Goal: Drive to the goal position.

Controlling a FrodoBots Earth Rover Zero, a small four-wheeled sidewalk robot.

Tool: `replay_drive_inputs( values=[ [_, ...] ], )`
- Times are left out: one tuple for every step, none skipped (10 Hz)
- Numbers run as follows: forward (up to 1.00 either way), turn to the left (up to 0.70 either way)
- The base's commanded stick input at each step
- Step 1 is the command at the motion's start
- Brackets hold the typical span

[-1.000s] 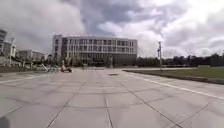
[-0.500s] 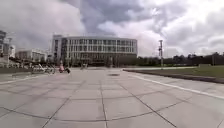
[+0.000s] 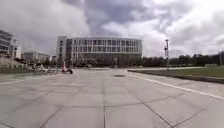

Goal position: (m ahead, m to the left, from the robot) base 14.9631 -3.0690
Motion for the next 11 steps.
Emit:
replay_drive_inputs(
  values=[
    [0.7, 0.0],
    [0.7, 0.03],
    [0.7, 0.22],
    [0.7, 0.34],
    [0.7, 0.17],
    [0.7, 0.0],
    [0.7, 0.0],
    [0.7, 0.0],
    [0.7, 0.0],
    [0.7, 0.0],
    [0.7, 0.0]
  ],
)
